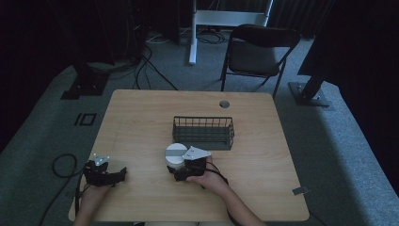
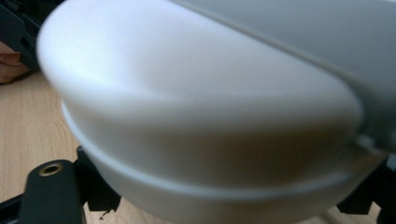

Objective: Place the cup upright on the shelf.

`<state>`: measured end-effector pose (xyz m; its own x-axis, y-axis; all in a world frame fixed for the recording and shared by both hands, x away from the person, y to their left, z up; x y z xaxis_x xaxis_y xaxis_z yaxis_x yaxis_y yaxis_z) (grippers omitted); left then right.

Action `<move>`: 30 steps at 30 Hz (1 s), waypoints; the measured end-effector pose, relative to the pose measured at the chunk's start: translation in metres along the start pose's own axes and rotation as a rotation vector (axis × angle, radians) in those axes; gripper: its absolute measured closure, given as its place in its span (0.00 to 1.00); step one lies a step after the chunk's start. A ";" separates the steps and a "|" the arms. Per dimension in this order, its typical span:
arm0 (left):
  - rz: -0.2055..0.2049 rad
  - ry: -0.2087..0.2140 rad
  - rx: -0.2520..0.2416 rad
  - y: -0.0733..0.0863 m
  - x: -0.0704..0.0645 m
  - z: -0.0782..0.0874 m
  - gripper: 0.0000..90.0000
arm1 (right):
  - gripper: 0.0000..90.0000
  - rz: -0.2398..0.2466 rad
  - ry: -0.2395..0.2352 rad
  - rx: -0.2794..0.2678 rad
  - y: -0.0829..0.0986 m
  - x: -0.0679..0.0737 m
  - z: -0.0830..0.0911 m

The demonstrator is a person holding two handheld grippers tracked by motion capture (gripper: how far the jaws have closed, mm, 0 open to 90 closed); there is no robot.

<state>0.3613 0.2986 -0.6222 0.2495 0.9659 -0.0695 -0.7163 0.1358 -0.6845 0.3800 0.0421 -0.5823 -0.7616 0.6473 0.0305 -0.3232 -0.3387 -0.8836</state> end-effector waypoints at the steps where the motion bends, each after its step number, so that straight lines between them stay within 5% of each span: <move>1: 0.000 0.000 0.000 0.000 0.000 0.000 0.00 | 0.19 -0.007 0.005 0.000 0.000 -0.001 0.000; 14: 0.000 0.000 0.000 0.000 0.000 0.000 0.00 | 0.21 0.008 0.018 0.000 -0.004 -0.002 0.005; 20: 0.000 0.000 0.000 0.000 0.000 0.000 0.00 | 0.21 0.000 -0.013 -0.024 -0.017 0.002 0.013; 30: 0.000 0.000 0.000 0.000 0.000 0.000 0.00 | 0.21 0.014 -0.002 -0.053 -0.043 0.003 0.027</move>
<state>0.3613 0.2986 -0.6222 0.2494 0.9659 -0.0694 -0.7162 0.1358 -0.6846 0.3757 0.0401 -0.5316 -0.7669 0.6415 0.0182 -0.2822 -0.3117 -0.9073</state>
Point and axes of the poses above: each handheld gripper's, and its own axes: z roughly backward along the jaws, y roughly out of its underside, x roughly to its left, the point moved 10 cm from there along -z, roughly forward along the jaws, and after that the axes turned 6 degrees about y, right-handed, at the moved point
